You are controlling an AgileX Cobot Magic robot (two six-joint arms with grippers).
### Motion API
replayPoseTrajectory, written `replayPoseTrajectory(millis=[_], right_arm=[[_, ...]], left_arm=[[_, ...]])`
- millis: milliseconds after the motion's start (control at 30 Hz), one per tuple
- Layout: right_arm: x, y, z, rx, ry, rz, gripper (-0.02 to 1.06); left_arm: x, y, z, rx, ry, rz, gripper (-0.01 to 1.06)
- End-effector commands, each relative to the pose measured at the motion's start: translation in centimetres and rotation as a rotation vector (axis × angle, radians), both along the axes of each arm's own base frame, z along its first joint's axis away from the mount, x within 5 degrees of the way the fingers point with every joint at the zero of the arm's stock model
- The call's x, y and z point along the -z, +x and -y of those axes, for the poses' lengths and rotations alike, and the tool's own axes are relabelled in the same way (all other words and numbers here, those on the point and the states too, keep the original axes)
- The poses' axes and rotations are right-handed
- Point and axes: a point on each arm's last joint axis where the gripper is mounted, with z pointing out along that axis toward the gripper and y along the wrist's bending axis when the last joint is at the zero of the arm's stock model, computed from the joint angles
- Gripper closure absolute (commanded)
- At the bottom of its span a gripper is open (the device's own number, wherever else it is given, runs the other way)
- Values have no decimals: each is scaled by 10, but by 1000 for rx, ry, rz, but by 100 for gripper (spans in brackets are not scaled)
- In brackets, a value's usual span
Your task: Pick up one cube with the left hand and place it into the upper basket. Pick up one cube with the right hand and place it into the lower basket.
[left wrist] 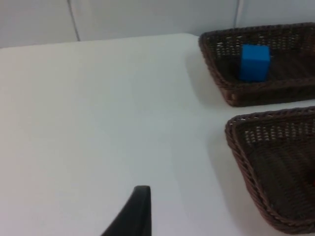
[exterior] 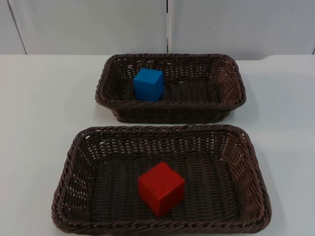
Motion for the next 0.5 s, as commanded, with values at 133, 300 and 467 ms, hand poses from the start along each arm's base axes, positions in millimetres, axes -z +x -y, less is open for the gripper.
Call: replayPoseTrajectory(millis=[133, 300, 467], right_arm=[[0, -1, 0, -2, 6, -4, -1], [0, -1, 0, -2, 6, -4, -1], [0, -1, 0, -2, 6, -4, -1]], left_arm=[[1, 0, 0, -64, 2, 0, 0], [1, 0, 0, -79, 2, 0, 0], [1, 0, 0, -81, 5, 0, 0]])
